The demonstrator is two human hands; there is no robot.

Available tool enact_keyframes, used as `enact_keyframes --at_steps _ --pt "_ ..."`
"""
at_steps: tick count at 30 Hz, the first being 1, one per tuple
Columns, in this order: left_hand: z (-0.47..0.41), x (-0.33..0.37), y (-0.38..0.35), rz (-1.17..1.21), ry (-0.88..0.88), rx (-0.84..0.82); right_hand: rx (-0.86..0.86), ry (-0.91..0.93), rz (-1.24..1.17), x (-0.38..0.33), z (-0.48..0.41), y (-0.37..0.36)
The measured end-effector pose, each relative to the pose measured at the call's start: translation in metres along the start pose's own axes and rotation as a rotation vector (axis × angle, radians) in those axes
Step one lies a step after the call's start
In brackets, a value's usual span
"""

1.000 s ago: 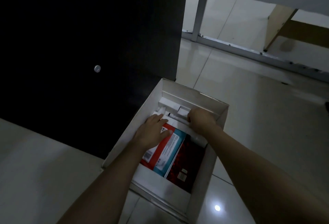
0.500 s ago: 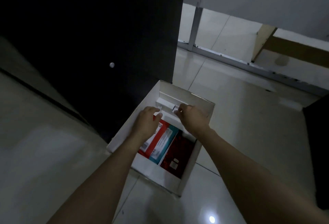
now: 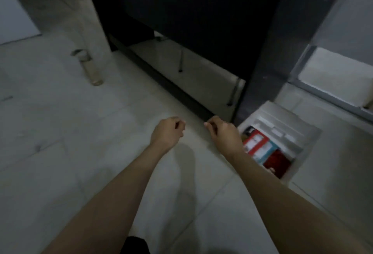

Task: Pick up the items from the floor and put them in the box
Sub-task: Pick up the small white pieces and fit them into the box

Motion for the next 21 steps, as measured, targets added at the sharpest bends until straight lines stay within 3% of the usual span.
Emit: enact_keyframes --at_steps 7,10,13,21 --pt "0.075 -0.148 0.192 0.010 0.177 0.227 -0.239 0.137 -0.104 -0.217 -0.016 -0.109" --pt "0.102 -0.199 0.258 0.003 0.264 0.315 -0.437 0.224 -0.057 -0.292 -0.031 -0.146" --pt "0.112 -0.245 0.306 0.043 0.351 0.368 -0.645 0.305 0.065 -0.348 -0.063 -0.173" --pt "0.050 -0.349 0.399 0.202 0.543 0.626 -0.820 0.440 -0.001 -0.445 -0.173 -0.289"
Point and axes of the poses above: each hand's wrist, its own z-axis away from the middle knuckle, its own y-axis out of the back of the hand, x = y × z, the point moved 1 cm from there along -z, towards the middle knuckle, and after that the axes turned 5 degrees about -x, right-handed, at the moved point
